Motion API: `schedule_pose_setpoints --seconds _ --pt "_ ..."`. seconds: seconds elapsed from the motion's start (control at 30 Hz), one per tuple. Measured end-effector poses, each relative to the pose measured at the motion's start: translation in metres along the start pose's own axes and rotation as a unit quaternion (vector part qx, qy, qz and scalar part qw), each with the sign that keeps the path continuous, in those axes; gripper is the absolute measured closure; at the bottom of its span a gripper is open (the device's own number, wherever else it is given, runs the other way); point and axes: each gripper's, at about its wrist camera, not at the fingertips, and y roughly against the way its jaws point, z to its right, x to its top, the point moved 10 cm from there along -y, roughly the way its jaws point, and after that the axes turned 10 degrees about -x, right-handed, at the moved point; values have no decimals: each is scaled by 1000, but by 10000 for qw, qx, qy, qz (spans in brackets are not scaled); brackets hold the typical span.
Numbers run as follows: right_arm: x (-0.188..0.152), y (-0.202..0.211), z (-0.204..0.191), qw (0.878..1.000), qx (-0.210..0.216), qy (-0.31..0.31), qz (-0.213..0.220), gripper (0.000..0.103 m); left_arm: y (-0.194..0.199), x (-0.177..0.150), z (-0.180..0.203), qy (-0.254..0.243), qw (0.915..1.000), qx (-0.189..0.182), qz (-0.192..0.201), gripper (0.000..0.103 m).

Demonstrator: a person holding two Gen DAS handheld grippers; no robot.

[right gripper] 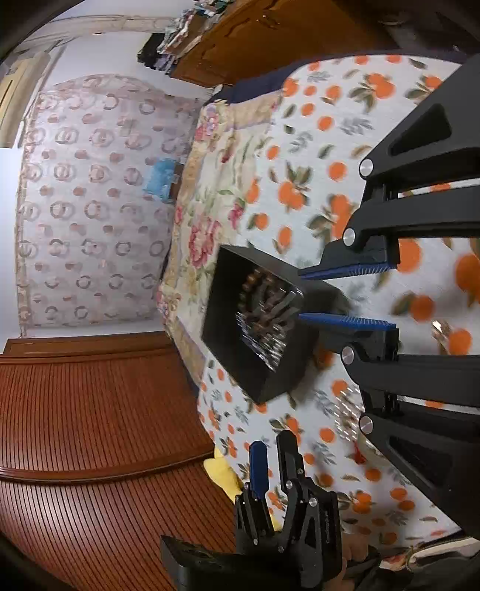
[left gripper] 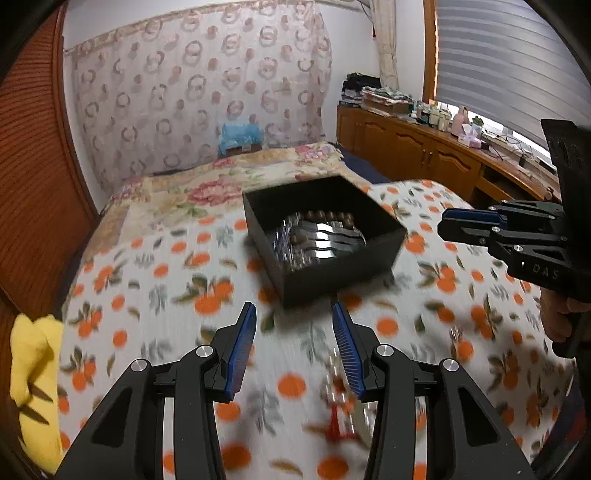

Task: Organize jewelry
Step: 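Lower the left tool onto the jade bangle and grasp it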

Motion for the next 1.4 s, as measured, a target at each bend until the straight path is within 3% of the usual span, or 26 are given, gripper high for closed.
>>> schedule_pose_setpoints --seconds 0.43,0.67,0.73,0.8,0.97,1.4 --pt "-53 36 -16 9997 -92 -186 -157 77 17 -52 32 24 9995 -210 -218 62" --pt "-91 48 -12 9986 -118 -366 -349 75 13 -64 52 -36 9991 -267 -336 34" --pt "-101 49 -11 9982 -130 -381 -440 70 9 -66 57 -64 9988 -320 -374 31" --pt "-111 49 -10 9978 -112 -425 -496 62 3 -65 61 -92 9984 -346 -435 30" --pt "-128 49 -11 9969 -65 -477 -616 54 -12 -67 71 -191 9968 -412 -657 28" --pt "-132 49 -10 9968 -11 -529 -600 53 -38 -66 74 -426 9948 -237 -899 27"
